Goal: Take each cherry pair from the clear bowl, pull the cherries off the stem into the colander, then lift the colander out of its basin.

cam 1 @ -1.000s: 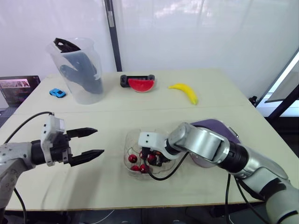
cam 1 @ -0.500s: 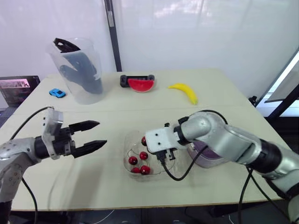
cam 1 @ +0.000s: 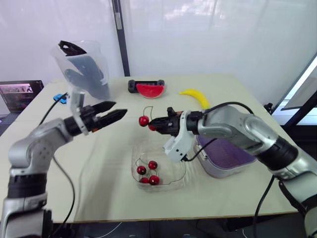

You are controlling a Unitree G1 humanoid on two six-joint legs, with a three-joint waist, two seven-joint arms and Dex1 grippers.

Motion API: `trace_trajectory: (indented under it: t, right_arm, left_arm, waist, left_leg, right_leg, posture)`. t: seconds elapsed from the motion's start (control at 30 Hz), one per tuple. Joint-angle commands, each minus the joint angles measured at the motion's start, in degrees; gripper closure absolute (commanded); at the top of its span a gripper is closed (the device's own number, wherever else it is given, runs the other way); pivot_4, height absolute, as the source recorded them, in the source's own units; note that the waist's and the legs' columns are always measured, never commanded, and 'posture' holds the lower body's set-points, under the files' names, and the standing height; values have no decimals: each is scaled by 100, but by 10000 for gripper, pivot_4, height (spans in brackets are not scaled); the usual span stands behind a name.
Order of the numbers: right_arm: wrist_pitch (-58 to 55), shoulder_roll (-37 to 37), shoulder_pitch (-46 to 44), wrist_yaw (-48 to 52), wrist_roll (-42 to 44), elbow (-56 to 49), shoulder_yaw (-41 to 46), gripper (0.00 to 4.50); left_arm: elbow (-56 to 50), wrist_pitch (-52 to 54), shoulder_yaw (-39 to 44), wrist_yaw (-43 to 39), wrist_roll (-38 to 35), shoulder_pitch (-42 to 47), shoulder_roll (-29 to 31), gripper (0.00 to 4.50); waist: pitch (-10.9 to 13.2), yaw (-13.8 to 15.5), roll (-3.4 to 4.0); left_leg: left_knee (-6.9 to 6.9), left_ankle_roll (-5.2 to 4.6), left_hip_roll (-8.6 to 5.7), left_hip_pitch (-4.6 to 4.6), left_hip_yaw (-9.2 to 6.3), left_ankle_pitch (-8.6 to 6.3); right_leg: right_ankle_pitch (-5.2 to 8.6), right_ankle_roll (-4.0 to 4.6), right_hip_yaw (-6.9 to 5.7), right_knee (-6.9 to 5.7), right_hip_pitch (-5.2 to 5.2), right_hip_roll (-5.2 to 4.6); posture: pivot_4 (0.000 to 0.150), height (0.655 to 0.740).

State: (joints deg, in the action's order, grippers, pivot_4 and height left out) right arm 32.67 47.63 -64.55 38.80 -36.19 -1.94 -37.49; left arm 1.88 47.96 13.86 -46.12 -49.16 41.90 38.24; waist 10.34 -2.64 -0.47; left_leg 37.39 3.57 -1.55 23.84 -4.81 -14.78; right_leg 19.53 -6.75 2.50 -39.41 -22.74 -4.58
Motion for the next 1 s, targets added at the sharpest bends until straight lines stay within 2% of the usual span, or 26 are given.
trace_trajectory:
  t: [0.03,0.27,0.63,0.73,0.77,0.97,1.0]
  right_arm:
    - [855,-68,-344,-416,-520,355,299,29660]
    - [1746,-160,-637,-824,-1355,907,398,29660]
    - [2067,-326,-728,-866,-1452,1077,631,29660]
    - [2113,-342,-695,-843,-1418,1055,668,30167]
    - [2121,-353,-685,-842,-1422,1051,679,30167]
    - [2233,-349,-628,-933,-1560,1085,700,30167]
    - [2253,-348,-617,-927,-1558,1080,697,30167]
  left_arm:
    - [164,178,-221,-109,89,568,47,0]
    - [-58,262,-1213,-949,579,1094,259,0]
    - [-79,663,-1391,-574,774,1331,-138,0]
    - [-6,764,-1278,-417,743,1374,-273,8863]
    - [16,823,-1224,-374,706,1384,-312,13309]
    - [18,1042,-1120,-286,623,1421,-407,44705]
    - [27,1075,-1083,-264,605,1437,-442,44705]
  waist:
    - [1,-21,-1]
    - [1,-145,-1]
    - [1,-136,-1]
    - [1,-136,-1]
    - [1,-138,-1]
    - [1,-146,-1]
    - [1,-145,-1]
  left_leg:
    - [-1,2,-1,0,0,1]
    - [-16,9,-4,-1,1,5]
    - [-14,10,2,-3,-2,6]
    - [-13,10,2,-2,-2,6]
    - [-13,10,2,-2,-2,6]
    - [-15,10,1,-3,-2,6]
    - [-14,10,1,-3,-2,6]
  right_leg:
    - [0,0,0,1,-1,0]
    - [0,0,1,4,-4,0]
    - [0,0,2,3,-3,0]
    - [0,0,2,3,-2,-2]
    - [0,0,2,3,-2,-2]
    - [0,0,2,2,-4,0]
    - [0,0,2,2,-4,-1]
  posture:
    - [1500,7400]
    - [1500,7400]
    - [1500,7400]
    - [1500,7400]
    - [1500,7400]
    - [1500,7400]
    - [1500,7400]
